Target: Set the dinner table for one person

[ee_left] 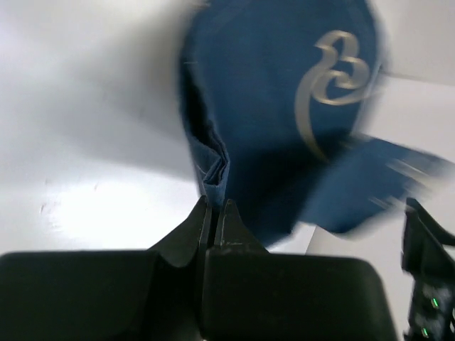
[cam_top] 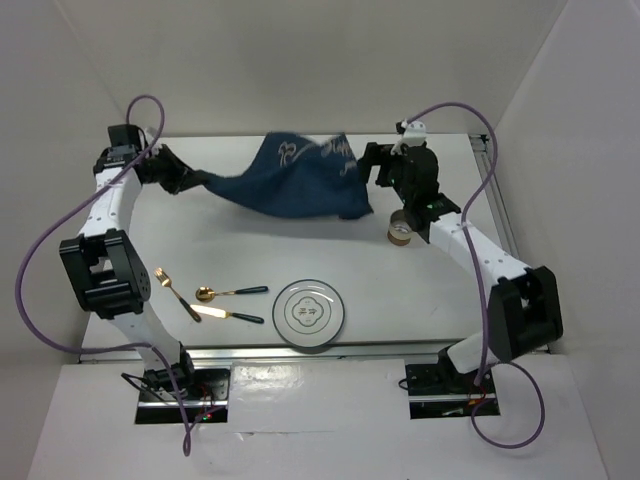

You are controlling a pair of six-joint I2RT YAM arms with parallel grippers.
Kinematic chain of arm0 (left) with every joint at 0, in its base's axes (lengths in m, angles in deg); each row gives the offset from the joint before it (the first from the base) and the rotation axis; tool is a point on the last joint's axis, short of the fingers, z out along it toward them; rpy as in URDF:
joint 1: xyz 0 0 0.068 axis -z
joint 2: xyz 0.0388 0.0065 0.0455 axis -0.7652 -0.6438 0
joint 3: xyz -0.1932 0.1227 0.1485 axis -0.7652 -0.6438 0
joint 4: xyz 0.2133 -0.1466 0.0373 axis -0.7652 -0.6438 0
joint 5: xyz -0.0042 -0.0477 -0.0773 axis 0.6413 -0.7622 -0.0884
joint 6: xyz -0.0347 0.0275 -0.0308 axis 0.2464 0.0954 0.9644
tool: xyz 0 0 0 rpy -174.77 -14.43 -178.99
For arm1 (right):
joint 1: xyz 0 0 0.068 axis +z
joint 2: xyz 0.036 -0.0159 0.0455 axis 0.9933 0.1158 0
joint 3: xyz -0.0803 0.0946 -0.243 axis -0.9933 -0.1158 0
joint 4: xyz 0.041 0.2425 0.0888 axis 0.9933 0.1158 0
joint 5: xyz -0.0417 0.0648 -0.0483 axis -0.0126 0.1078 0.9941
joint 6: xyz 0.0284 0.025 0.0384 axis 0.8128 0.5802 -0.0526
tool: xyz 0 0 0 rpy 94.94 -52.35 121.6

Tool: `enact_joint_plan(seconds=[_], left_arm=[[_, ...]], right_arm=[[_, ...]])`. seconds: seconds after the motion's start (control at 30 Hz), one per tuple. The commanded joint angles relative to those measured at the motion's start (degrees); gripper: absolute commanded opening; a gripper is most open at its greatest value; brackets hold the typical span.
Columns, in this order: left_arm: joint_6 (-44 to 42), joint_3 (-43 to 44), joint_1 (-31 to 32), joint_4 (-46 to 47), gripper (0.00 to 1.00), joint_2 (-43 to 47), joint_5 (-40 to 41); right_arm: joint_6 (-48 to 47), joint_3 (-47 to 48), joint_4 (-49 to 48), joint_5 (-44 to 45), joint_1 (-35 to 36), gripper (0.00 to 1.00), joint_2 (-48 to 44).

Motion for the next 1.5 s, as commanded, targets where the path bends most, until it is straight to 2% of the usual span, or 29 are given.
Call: enact_joint_plan(seconds=[0.0, 0.1, 0.2, 0.27, 0.33, 0.43, 0.5, 0.63, 0.77, 0.83, 0.97, 1.07, 1.1, 1.23, 1.27, 1.33, 1.47], left_arm=[[-0.3, -7.0, 2.5, 5.7, 0.0, -4.3, -2.1], [-1.3, -9.2, 4.4, 6.2, 0.0, -6.4, -0.7], [-1.8, -9.7, 5.0, 5.6, 0.0, -6.4, 1.1], [-2.4, -9.7, 5.0, 4.8, 0.0, -6.4, 1.9], [-3.1, -9.0, 5.0, 4.0, 0.0, -6.4, 2.6], [-3.6, -8.5, 5.0, 3.3, 0.0, -6.4, 3.8], [-3.6, -7.9, 5.0, 1.9, 0.0, -6.4, 3.8], [-4.7, -7.4, 5.0, 1.4, 0.0, -6.4, 5.1], [-5.3, -7.4, 5.0, 0.7, 0.0, -6.4, 5.9], [-5.3, -7.9, 5.0, 0.7, 0.0, -6.4, 6.5], [-5.8, -7.9, 5.0, 0.7, 0.0, -6.4, 6.5], [-5.8, -7.9, 5.0, 0.2, 0.0, -6.4, 7.0], [-5.8, -7.9, 5.0, 0.2, 0.0, -6.9, 7.0], [-5.8, -7.9, 5.0, 0.2, 0.0, -6.9, 7.0], [-5.8, -7.9, 5.0, 0.2, 0.0, -6.9, 7.0], [-5.8, -7.9, 5.0, 0.2, 0.0, -6.9, 7.0], [-5.8, -7.1, 5.0, -0.3, 0.0, -6.9, 7.5]], right_arm=[[5.7, -0.8, 5.6, 4.0, -1.6, 1.0, 4.4], [10.4, 2.3, 11.1, 4.7, -1.6, 0.97, 5.5], [10.5, 5.3, 12.8, 0.4, -1.6, 0.82, 7.4], [8.9, 10.3, 15.2, -0.8, 0.2, 0.77, 10.0], [7.1, 15.8, 22.6, -0.8, 0.8, 0.77, 16.6], [6.5, 27.8, 31.6, -2.0, 1.3, 0.86, 28.0], [6.5, 36.6, 36.8, -3.2, 0.8, 0.86, 36.7], [8.3, 47.5, 41.6, -2.8, 0.8, 0.85, 47.3], [8.9, 49.7, 41.0, -3.0, 0.8, 0.83, 50.7], [9.5, 49.1, 40.4, -5.4, 0.8, 0.83, 50.7], [9.5, 45.1, 37.5, -9.6, 0.2, 0.77, 50.7], [9.5, 42.6, 36.0, -13.1, 0.2, 0.61, 49.6], [9.5, 42.0, 36.0, -13.8, 0.2, 0.49, 49.1], [10.0, 40.4, 34.7, -13.0, 0.2, 0.26, 46.6], [10.0, 39.7, 34.1, -13.0, 0.2, 0.17, 45.5], [10.0, 40.4, 34.1, -11.1, 0.2, 0.11, 44.6], [9.5, 43.3, 35.5, -6.9, 0.2, 0.11, 42.5]])
